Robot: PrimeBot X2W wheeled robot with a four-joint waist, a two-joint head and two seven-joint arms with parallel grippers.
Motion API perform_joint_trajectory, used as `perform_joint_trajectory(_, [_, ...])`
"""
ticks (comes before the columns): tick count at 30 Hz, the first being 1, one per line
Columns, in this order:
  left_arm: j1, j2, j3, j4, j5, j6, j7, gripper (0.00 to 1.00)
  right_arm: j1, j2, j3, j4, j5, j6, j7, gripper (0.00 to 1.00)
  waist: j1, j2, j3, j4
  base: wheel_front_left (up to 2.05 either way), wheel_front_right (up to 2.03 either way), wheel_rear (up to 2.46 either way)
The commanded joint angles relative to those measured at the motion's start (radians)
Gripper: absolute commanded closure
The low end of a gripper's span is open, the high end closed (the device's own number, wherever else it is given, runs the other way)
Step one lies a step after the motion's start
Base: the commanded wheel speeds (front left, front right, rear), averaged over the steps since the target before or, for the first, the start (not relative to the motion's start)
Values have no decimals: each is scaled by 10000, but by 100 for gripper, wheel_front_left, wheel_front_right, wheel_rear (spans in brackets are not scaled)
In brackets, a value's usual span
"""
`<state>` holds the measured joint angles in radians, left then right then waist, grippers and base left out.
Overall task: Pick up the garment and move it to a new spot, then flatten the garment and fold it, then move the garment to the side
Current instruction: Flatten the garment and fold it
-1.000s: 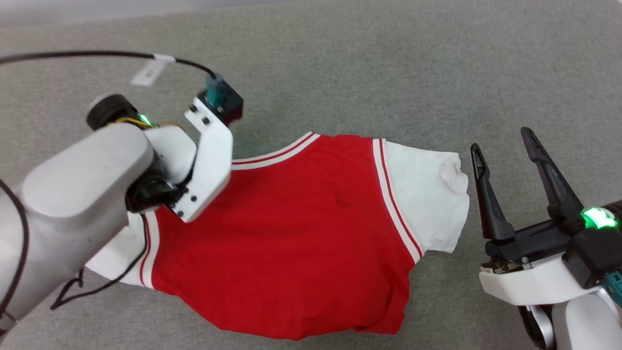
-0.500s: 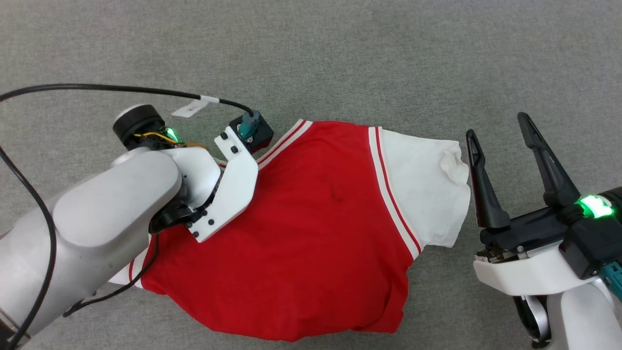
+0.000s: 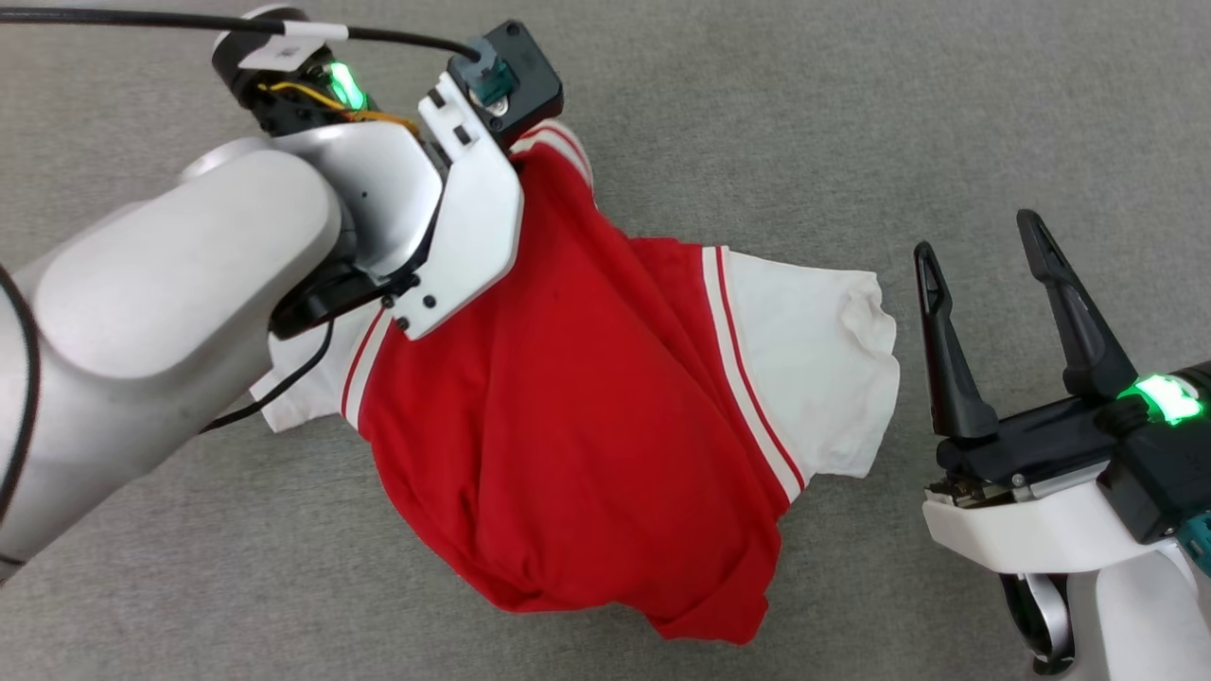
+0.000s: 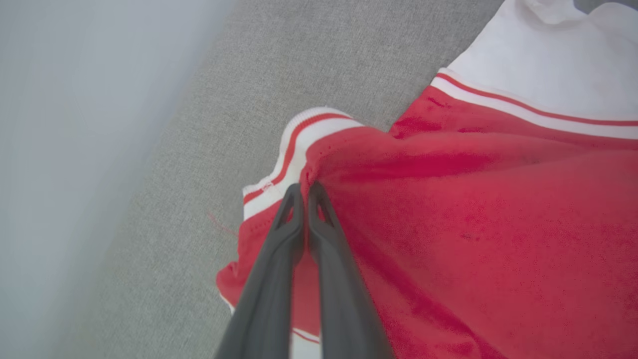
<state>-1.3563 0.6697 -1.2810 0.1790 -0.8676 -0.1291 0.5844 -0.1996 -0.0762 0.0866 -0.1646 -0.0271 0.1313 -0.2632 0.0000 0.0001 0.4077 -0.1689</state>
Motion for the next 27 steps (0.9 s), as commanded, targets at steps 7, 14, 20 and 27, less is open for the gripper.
perform_joint_trajectory(7, [675,-831,-5,1565,387,0,-411,100,-264,177,11,-127,63,-11,-22,0,0,-1,667,-646,0,0,0])
perform_joint_trajectory(14, [1924,-1008,-133,2078,377,-9,526,100,-303,253,69,-100,52,-11,-22,0,0,-1,844,-862,0,0,0])
perform_joint_trajectory(20, [1047,-819,-15,2059,-119,-6,-423,0,-188,266,-23,-18,-41,-11,-22,0,0,-1,467,-623,0,0,0])
perform_joint_trajectory(27, [-202,-112,3,1780,-954,0,-864,0,-2,272,-61,-25,-30,-11,-22,0,0,-1,136,-295,0,0,0])
